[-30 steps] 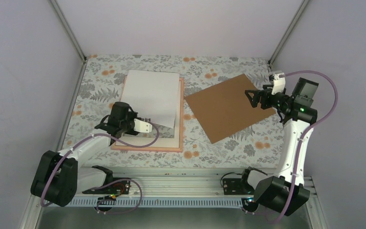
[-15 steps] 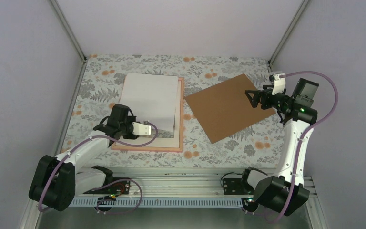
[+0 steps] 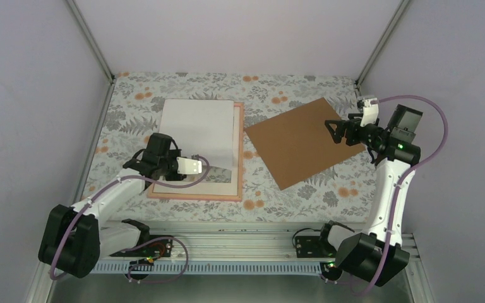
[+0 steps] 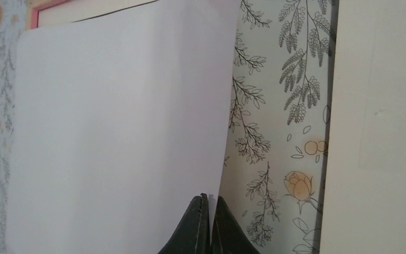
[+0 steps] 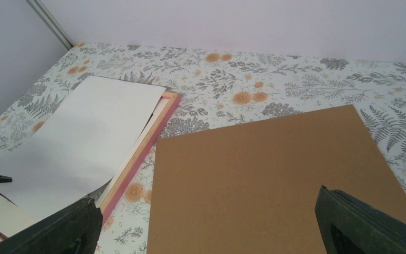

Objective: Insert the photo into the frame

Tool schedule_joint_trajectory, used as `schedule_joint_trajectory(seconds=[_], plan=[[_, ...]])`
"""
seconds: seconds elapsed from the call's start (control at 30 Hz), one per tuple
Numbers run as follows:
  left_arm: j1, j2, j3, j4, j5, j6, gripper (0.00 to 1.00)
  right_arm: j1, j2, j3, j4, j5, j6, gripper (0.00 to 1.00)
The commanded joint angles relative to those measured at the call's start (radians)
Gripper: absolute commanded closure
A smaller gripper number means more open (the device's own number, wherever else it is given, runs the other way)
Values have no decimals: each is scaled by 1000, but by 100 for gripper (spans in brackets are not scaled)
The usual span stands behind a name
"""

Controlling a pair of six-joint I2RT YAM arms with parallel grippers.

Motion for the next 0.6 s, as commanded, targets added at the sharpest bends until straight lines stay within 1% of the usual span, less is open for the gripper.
schedule_joint_trajectory(seconds=[0.0,0.37,0.57], plan=[[-4,13,30,-2,46,-11,98,-14,-17,-6,9,-29,10,0],[7,37,112,-7,31,-6,98,-17,-17,-11,12,-34,9,0],[8,75,141,66,-25,10,98,-18,-22,-14,12,-37,9,0]])
